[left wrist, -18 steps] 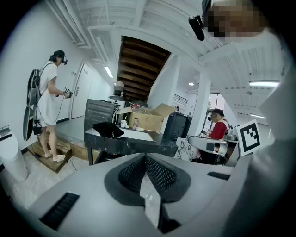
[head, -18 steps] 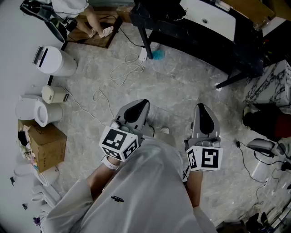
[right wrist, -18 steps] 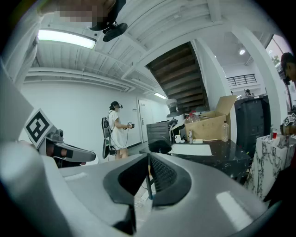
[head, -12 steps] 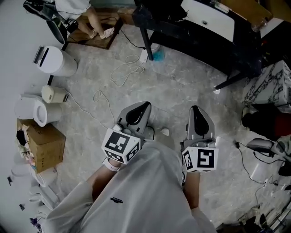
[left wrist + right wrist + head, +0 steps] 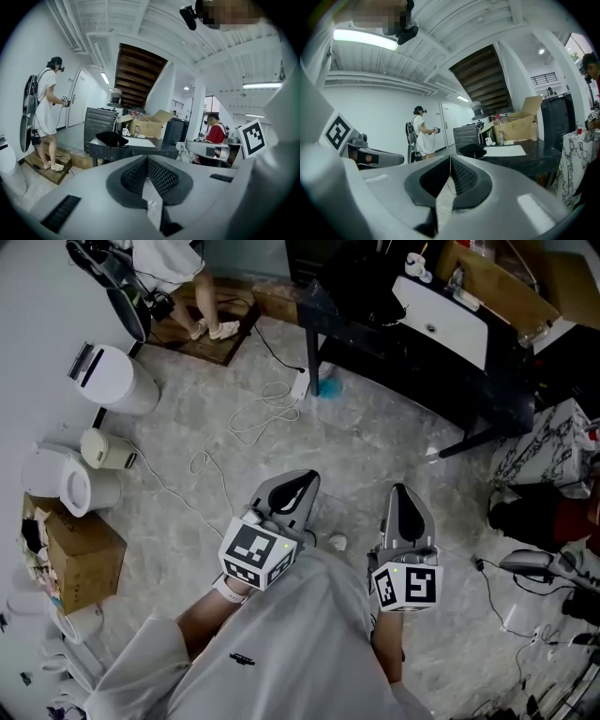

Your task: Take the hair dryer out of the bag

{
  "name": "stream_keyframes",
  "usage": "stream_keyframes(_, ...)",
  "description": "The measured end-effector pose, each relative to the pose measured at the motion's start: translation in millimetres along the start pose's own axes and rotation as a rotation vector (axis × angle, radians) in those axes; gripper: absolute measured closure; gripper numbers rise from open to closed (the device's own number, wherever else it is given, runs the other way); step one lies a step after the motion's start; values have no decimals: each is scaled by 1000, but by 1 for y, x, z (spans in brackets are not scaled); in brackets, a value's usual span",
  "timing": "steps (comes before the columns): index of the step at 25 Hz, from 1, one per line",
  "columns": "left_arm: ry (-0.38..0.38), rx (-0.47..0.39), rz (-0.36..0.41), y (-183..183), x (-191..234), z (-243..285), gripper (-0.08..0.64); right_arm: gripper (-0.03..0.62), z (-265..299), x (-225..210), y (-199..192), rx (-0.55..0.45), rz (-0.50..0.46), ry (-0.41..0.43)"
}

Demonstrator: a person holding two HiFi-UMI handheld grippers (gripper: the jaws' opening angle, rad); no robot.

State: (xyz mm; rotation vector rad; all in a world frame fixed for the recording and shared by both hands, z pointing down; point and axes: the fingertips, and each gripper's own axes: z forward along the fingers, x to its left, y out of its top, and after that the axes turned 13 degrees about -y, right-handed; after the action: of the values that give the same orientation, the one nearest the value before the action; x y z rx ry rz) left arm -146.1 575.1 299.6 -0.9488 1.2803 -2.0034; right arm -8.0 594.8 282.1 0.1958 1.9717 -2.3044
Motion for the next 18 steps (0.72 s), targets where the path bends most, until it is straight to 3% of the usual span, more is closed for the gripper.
stream_keyframes(7,-23,-2,-2,13,74,-24,552,582,55,68,2,-33,7,91)
stream_keyframes(10,-41,-6,2,20,100,-31,552,581,69,82,8,-84,-70,20)
stream_keyframes(13,-62,-4,-20,23,123,-40,552,581,81,93,12,-96,-78,-45)
stream_keyframes(18,-82,44,-42,15,152,-32,552,581,100,107,7,-72,-86,-56)
